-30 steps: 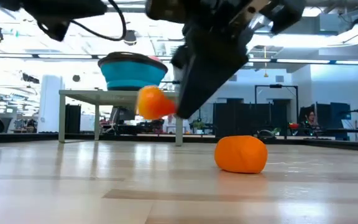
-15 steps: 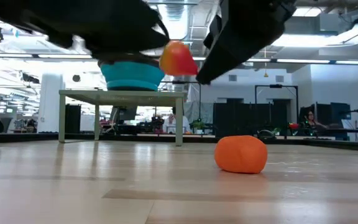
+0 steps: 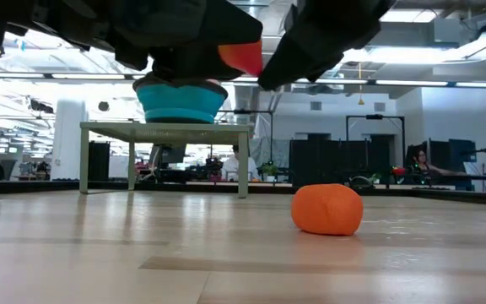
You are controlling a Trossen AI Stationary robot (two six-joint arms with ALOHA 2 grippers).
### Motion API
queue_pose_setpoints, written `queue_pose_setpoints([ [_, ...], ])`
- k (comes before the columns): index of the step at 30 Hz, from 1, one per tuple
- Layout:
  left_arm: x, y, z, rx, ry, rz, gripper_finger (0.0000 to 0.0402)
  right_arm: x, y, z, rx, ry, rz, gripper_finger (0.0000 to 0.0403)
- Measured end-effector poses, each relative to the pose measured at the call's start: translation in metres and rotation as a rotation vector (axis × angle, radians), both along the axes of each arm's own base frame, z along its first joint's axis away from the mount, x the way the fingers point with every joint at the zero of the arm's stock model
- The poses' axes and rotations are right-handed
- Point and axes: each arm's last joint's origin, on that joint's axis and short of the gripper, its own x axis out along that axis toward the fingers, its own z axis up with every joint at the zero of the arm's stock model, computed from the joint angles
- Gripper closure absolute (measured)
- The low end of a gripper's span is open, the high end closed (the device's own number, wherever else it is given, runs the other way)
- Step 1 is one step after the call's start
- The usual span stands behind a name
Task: Pick & Place Fruit
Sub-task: Put the orange pear into the blue strainer bowl on the shelf
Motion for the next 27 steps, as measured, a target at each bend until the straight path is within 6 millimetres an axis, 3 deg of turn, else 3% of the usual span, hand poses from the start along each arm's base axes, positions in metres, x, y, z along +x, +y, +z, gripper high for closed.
queue_pose_setpoints([
  [18,-0.0002,-0.0008,0.0011,-0.022,-0.011,0.005,0.0272,0.0017,-0.0010,0.0005,0.009,-0.011,-0.001,0.0380],
  [22,-0.0002,-0.0009,0.0015,-0.070,-0.015,0.014,0.0279,0.0028,-0.0052,-0.0002,0.009,0.000,-0.017,0.0332],
  [27,-0.0004,0.0004,0.0022,-0.128,-0.031,0.082,0.0263,-0.0034,-0.0081,-0.0061,-0.058,0.062,-0.062,0.0237],
])
